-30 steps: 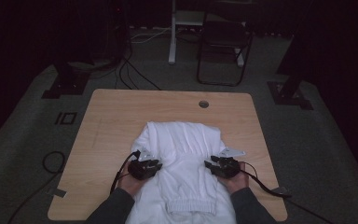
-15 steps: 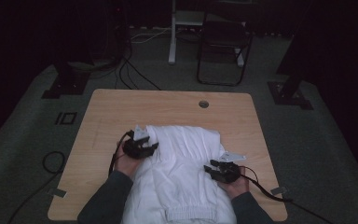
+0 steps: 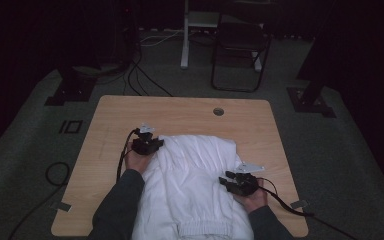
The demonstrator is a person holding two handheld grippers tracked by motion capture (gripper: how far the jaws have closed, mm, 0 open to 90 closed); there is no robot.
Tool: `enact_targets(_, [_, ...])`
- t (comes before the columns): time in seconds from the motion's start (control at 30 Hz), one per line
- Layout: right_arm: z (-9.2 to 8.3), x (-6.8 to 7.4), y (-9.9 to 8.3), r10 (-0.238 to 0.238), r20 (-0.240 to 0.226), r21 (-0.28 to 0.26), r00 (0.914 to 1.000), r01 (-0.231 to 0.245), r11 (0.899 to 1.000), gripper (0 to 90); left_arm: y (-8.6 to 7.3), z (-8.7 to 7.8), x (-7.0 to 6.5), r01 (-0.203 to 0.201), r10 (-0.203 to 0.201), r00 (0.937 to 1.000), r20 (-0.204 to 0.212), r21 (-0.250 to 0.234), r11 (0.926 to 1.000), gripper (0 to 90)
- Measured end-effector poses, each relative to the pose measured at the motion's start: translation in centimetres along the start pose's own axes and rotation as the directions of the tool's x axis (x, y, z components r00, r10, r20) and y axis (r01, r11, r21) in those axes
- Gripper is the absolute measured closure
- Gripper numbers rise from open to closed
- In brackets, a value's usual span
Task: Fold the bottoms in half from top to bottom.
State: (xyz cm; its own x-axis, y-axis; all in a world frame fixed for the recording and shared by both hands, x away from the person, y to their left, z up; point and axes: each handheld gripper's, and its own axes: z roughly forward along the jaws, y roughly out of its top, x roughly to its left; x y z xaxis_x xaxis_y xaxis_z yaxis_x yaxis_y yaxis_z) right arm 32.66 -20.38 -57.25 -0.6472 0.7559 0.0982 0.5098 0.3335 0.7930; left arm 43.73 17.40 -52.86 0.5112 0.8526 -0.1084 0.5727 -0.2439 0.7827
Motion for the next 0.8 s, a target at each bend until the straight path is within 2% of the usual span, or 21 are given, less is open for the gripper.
enact_targets(0.03, [0.0,0.0,0.0,0.0,0.001,0.0,1.0,0.0,1.0,57.6,0.0,-0.4,0.2,0.001,-0.001,0.9999,-0.016,-0.005,1.0,81.4])
enact_targets(0.17, [0.0,0.0,0.0,-0.008,0.008,0.003,0.9999,0.008,1.0,58.5,-0.3,-1.6,1.3,0.075,-0.077,0.9963,-0.039,-0.04,0.9964,81.8])
enact_targets(0.2, [0.0,0.0,0.0,-0.008,0.008,0.003,0.9999,0.008,1.0,58.7,-0.4,-1.8,1.4,0.087,-0.09,0.9939,-0.063,-0.047,0.9951,81.9])
enact_targets(0.23, [0.0,0.0,0.0,-0.006,0.008,0.004,0.9999,0.006,1.0,58.8,-0.5,-2.0,1.6,0.097,-0.102,0.9897,-0.1,-0.055,0.9938,83.7])
enact_targets(0.27, [0.0,0.0,0.0,-0.004,0.009,0.005,1.0,0.004,1.0,58.7,-0.6,-2.4,1.9,0.12,-0.128,0.9847,-0.118,-0.075,0.99,84.2])
enact_targets(0.3, [0.0,0.0,0.1,-0.003,0.008,0.005,1.0,0.003,1.0,58.7,-0.7,-2.6,2.3,0.141,-0.15,0.9837,-0.099,-0.091,0.9858,84.8])
enact_targets(0.33, [0.0,0.0,0.1,0.002,0.006,0.01,1.0,-0.002,1.0,58.7,-0.7,-2.7,2.6,0.15,-0.157,0.9847,-0.076,-0.088,0.9847,83.7])
enact_targets(0.4, [0.0,-0.1,0.4,0.007,-0.002,0.027,1.0,-0.007,1.0,57.8,-0.7,-2.8,2.6,0.124,-0.129,0.9895,-0.065,-0.08,0.9891,77.9])
enact_targets(0.5, [-0.4,-0.5,1.4,-0.009,-0.002,0.04,1.0,0.009,0.999,54.4,-0.3,-2.8,2.2,0.102,-0.104,0.9944,-0.019,-0.088,0.9908,60.3])
enact_targets(0.53, [-0.6,-0.9,1.9,-0.01,0.012,0.03,0.9999,0.009,1.0,53.4,-0.1,-2.7,2.2,0.102,-0.102,0.9948,0.006,-0.079,0.9917,54.8])
enact_targets(0.63, [-1.4,-2.8,3.6,0.037,0.068,-0.041,0.997,-0.034,0.999,47.2,0.4,-1.7,1.7,0.092,-0.091,0.9957,0.016,-0.033,0.9952,41.1])
enact_targets(0.7, [-1.3,-4.7,4.9,0.075,0.1,-0.063,0.9921,-0.069,0.996,42.8,0.5,-0.8,1.5,0.093,-0.093,0.9955,0.017,0.004,0.9956,36.3])
enact_targets(0.73, [-1.3,-4.7,4.9,0.075,0.1,-0.063,0.9921,-0.069,0.996,42.8,0.5,-0.8,1.5,0.093,-0.093,0.9955,0.017,0.004,0.9956,35.3])
enact_targets(0.77, [-1.0,-5.7,5.5,0.099,0.101,-0.068,0.9899,-0.093,0.993,40.3,0.4,-0.1,1.6,0.111,-0.111,0.9936,0.02,0.022,0.9936,35.3])
enact_targets(0.8, [0.3,-8.2,6.7,0.161,0.096,-0.064,0.9823,-0.155,0.986,37.5,0.2,0.4,1.7,0.128,-0.129,0.9911,0.03,0.04,0.9909,35.3])
